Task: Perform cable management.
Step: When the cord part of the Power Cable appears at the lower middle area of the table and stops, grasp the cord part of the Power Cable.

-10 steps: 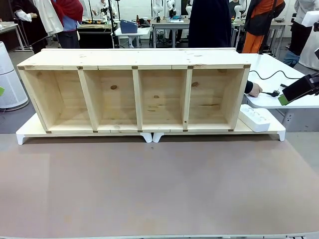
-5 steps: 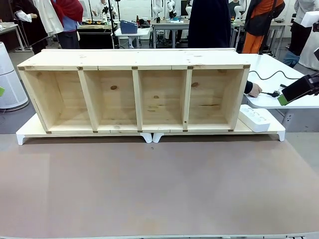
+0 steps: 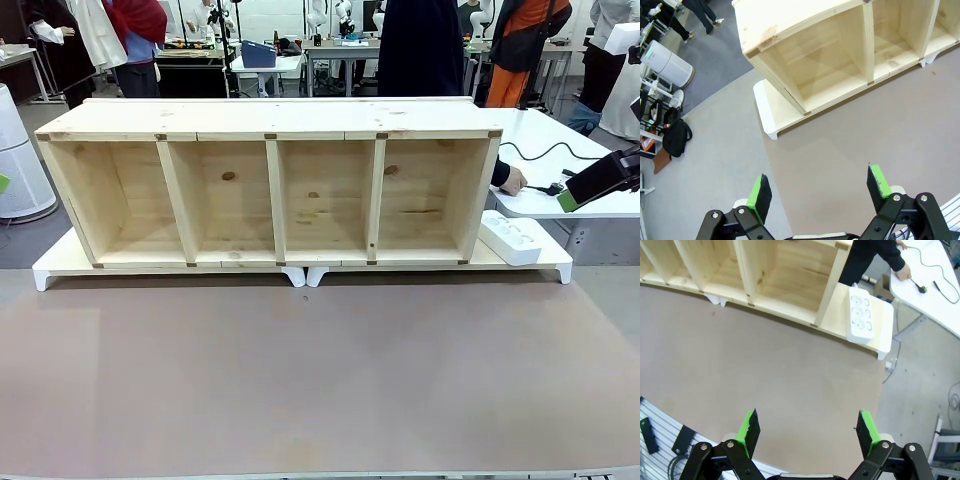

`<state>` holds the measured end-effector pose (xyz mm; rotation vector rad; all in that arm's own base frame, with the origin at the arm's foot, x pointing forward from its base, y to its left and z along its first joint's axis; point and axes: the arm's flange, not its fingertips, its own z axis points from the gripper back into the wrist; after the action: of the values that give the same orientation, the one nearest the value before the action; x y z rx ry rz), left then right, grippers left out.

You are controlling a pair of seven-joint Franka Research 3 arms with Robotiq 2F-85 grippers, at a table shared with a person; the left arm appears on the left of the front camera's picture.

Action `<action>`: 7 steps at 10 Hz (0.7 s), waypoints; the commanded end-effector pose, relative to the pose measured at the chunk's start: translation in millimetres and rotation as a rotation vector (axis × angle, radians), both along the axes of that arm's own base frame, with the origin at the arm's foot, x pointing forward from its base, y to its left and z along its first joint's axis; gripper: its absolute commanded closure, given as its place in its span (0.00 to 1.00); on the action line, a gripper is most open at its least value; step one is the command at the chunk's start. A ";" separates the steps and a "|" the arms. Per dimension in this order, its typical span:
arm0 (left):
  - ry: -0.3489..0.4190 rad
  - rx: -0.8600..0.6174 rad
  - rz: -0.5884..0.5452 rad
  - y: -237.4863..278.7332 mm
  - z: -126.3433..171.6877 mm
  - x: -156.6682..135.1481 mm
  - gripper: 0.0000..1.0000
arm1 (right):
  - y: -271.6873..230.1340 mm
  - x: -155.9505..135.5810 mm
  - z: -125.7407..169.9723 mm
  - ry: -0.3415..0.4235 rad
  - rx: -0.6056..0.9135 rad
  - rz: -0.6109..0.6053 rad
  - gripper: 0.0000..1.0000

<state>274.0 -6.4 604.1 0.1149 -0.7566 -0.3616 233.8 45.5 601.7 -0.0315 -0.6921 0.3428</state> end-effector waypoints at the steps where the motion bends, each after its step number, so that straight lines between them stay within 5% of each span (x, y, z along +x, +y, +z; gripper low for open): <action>1: -0.003 -0.003 0.005 -0.8 0.6 0.0 0.00 | -0.1 0.5 0.5 -0.004 0.001 -0.001 0.00; 7: -0.003 -0.003 0.005 -0.8 0.6 0.0 0.00 | -0.1 0.5 0.5 -0.004 0.001 -0.001 0.00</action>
<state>274.0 -6.4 604.1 0.1149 -0.7566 -0.3616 233.8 45.5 601.7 -0.0315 -0.6921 0.3428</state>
